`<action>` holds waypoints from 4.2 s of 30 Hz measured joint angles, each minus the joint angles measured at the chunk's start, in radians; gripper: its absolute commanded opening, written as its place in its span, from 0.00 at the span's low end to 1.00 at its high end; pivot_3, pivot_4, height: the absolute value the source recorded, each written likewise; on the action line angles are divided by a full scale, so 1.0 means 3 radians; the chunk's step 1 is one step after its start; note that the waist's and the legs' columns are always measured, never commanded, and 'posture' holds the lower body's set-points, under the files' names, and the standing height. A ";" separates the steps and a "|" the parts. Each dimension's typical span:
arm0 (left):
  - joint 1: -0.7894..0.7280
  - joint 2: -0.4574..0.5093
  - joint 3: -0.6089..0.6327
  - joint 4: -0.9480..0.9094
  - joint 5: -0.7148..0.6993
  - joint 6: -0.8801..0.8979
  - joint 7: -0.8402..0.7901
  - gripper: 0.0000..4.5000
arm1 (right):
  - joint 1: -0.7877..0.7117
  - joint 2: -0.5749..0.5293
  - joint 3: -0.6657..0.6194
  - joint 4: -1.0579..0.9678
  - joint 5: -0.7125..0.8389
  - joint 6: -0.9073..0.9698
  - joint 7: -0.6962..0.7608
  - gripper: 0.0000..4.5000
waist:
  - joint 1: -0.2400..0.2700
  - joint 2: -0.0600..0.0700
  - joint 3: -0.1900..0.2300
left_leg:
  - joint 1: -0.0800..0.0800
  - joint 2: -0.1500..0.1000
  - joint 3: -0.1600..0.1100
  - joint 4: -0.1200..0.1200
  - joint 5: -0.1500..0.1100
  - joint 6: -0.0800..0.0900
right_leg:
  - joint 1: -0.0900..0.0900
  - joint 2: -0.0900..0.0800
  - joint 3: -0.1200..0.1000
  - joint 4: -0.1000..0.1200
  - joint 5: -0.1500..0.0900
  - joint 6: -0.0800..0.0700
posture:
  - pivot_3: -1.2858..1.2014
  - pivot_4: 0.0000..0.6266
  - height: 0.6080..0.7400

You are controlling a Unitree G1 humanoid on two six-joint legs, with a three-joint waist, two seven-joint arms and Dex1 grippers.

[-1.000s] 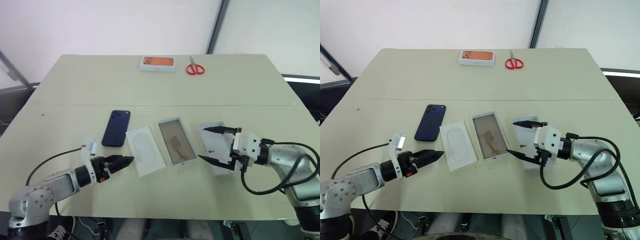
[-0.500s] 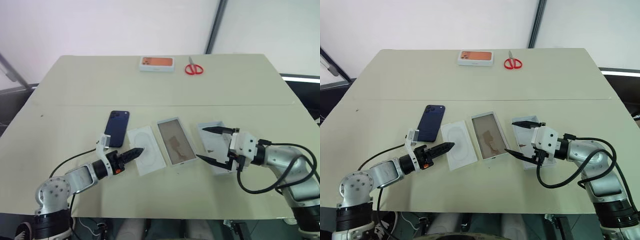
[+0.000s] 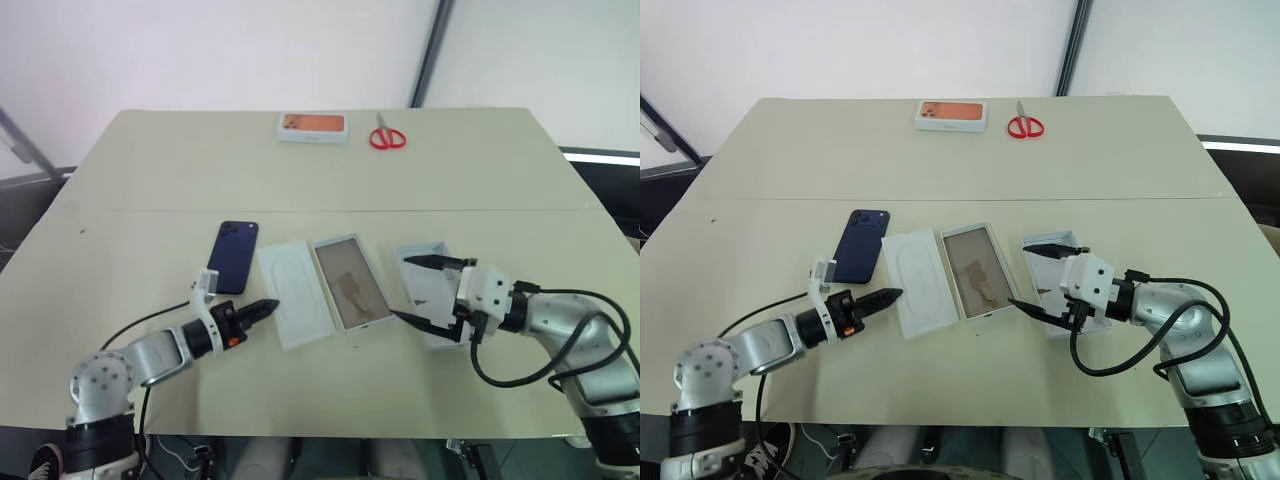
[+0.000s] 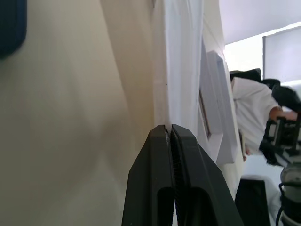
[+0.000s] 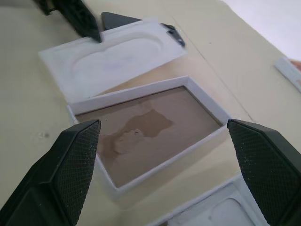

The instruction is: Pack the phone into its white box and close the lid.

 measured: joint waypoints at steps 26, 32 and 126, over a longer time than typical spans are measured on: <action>-0.0500 0.0443 0.0042 0.0352 -0.0633 -0.0137 0.0332 0.00 | -0.0923 0.0362 0.0967 0.0961 -0.0622 -0.0272 0.0575 0.01 | -0.0024 -0.0008 -0.0001 | 0.0000 0.0000 0.0000 -0.0002 0.0002 -0.0003 | -0.0006 0.0002 0.0002 0.0004 0.0005 0.0008 | 0.52 0.24 1.00; -0.0530 0.0445 0.0028 0.0356 -0.0904 -0.0233 0.0498 0.00 | -0.0941 0.0584 0.1006 0.0594 -0.0613 0.0186 0.0294 0.01 | -0.0021 -0.0008 -0.0001 | 0.0000 -0.0002 0.0000 -0.0005 0.0001 -0.0005 | -0.0008 0.0001 0.0002 0.0005 0.0005 0.0009 | 0.52 0.24 1.00; -0.0928 0.0477 -0.0521 0.0655 0.2280 -0.1660 -0.1545 0.87 | -0.1421 0.1083 0.1243 0.1287 -0.1251 0.0427 -0.0892 0.01 | -0.0086 -0.0013 0.0003 | -0.0053 -0.0001 -0.0002 0.0002 0.0019 -0.0030 | -0.0066 0.0015 0.0006 0.0047 0.0013 0.0010 | 0.52 0.24 1.00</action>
